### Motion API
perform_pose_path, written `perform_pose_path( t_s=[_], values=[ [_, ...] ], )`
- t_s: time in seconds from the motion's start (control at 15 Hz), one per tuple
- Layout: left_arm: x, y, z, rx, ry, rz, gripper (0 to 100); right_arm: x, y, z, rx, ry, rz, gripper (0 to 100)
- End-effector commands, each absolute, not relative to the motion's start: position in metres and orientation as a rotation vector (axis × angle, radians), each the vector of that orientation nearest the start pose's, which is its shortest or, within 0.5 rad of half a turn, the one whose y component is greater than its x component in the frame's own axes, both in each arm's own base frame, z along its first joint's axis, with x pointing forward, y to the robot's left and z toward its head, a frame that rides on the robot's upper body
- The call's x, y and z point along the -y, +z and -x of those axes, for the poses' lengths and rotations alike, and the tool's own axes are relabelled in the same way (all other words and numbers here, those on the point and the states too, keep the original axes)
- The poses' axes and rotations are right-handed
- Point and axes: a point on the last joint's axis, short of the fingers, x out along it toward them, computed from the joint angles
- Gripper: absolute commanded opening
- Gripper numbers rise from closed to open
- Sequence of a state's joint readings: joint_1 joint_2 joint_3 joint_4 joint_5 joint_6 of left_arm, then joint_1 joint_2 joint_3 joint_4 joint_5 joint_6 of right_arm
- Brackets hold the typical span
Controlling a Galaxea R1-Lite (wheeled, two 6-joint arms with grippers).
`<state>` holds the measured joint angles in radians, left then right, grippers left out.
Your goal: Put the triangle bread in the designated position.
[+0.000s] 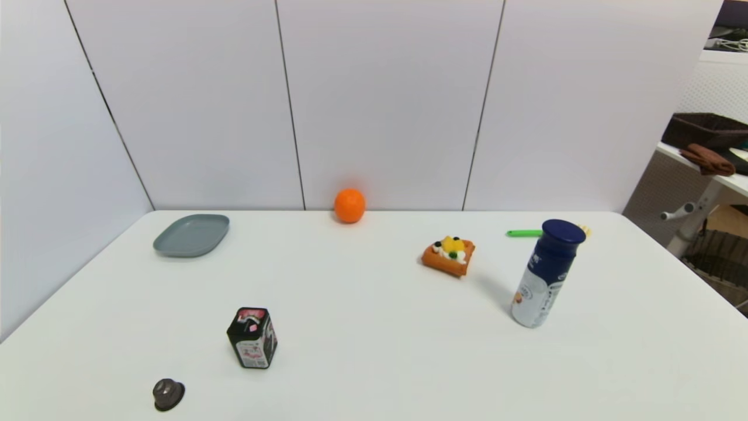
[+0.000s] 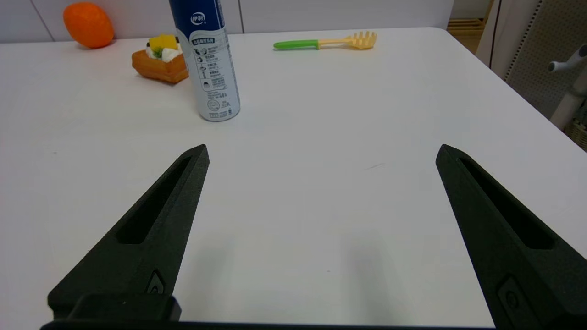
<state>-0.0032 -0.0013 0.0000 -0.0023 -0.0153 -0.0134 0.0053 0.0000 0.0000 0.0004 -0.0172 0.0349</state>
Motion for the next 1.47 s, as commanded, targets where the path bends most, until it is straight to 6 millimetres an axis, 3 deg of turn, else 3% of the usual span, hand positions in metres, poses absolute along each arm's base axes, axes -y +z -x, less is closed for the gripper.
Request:
perform_pose_path(
  t_s=[0.07,0.2,0.33,0.47,0.6,0.73,0.87,1.13,1.47],
  values=[
    [0.0,0.076,0.023,0.003,-0.018,0.014,100,0.0,0.094,0.023,0.034,-0.009,-0.036,100],
    [0.0,0.076,0.023,0.003,-0.018,0.014,100,0.0,0.129,0.016,0.01,0.035,-0.014,100],
    [0.0,0.076,0.023,0.003,-0.018,0.014,100,-0.002,0.177,0.001,0.001,0.178,0.015,100],
    [0.0,0.076,0.023,0.003,-0.018,0.014,100,-0.009,0.223,-0.017,0.024,0.444,0.057,100],
    [0.0,0.076,0.023,0.003,-0.018,0.014,100,-0.021,0.251,-0.036,0.002,0.701,0.061,100],
    [0.0,0.076,0.023,0.003,-0.018,0.014,100,-0.039,0.263,-0.063,-0.069,0.933,0.051,100],
    [0.0,0.076,0.023,0.003,-0.018,0.014,100,-0.064,0.262,-0.102,-0.193,1.062,0.04,100],
    [0.0,0.076,0.023,0.003,-0.018,0.014,100,-0.109,0.273,-0.152,-0.365,1.147,-0.003,100],
    [0.0,0.076,0.023,0.003,-0.018,0.014,100,-0.139,0.298,-0.198,-0.388,1.129,0.003,100]
  ],
)
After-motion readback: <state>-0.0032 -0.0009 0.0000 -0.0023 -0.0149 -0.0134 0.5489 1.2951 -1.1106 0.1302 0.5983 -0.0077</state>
